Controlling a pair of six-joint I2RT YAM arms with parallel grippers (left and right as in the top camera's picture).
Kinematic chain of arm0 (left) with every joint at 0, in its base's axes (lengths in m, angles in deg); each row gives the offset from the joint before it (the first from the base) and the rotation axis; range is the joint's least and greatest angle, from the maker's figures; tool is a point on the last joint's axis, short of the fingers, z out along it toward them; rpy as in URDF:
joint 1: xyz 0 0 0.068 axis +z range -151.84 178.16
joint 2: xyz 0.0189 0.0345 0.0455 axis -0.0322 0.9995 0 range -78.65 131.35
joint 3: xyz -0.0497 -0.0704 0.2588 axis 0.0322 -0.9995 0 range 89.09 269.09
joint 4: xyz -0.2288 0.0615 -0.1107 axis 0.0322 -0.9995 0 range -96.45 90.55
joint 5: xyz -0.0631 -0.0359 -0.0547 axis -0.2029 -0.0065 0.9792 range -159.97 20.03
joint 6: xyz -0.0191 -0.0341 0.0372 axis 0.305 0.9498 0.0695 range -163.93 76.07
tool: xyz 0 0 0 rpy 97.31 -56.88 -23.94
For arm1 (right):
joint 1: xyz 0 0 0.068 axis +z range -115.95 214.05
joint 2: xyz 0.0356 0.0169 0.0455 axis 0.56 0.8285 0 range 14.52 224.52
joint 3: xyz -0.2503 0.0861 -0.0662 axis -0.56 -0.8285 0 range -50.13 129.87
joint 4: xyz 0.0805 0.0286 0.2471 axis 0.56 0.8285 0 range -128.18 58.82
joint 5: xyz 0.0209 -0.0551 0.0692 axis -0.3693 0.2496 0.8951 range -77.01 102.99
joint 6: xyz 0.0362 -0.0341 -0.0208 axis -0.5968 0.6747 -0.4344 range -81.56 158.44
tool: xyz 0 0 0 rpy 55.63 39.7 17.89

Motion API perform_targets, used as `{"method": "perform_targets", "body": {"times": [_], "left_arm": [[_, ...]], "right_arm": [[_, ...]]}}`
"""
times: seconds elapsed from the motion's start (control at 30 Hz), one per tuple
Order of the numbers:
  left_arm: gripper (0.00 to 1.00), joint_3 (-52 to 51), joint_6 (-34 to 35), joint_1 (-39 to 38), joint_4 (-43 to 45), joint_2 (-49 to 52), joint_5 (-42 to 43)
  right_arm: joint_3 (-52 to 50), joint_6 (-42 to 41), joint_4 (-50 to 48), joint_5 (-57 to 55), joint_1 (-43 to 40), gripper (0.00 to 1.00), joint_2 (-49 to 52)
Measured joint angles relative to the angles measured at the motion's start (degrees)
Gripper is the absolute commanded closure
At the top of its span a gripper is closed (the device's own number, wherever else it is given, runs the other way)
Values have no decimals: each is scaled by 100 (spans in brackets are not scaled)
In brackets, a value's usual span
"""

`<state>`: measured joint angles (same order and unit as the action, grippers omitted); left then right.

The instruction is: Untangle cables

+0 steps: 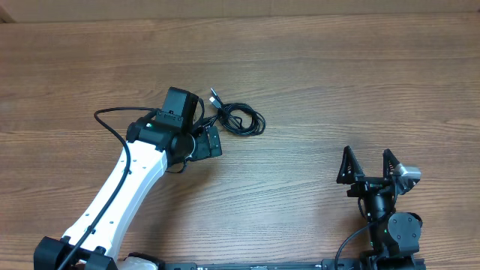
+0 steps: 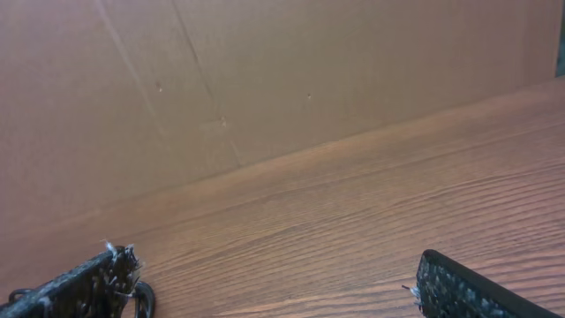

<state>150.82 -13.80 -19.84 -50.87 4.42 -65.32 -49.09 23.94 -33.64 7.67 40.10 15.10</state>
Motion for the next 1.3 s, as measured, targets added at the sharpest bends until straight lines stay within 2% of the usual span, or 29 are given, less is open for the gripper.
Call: {"method": "perform_targets", "body": {"times": [0.7,0.8,0.87,0.97,1.0,1.27,1.3], "left_arm": [[0,0,0,0,48,0,0],[12,0,4,0,66,0,0],[37,0,28,0,72,0,-2],[85,0,103,0,76,0,0],[96,0,114,0,76,0,-2],[96,0,109,0,83,0,-4],[90,0,109,0,83,0,-4]], "right_arm": [[0,0,0,0,0,0,0],[0,-2,-2,0,0,0,0],[0,0,0,2,0,0,0],[0,0,-2,0,0,0,0],[0,0,0,2,0,0,0],[0,0,-2,0,0,0,0],[0,-2,0,0,0,0,0]]}}
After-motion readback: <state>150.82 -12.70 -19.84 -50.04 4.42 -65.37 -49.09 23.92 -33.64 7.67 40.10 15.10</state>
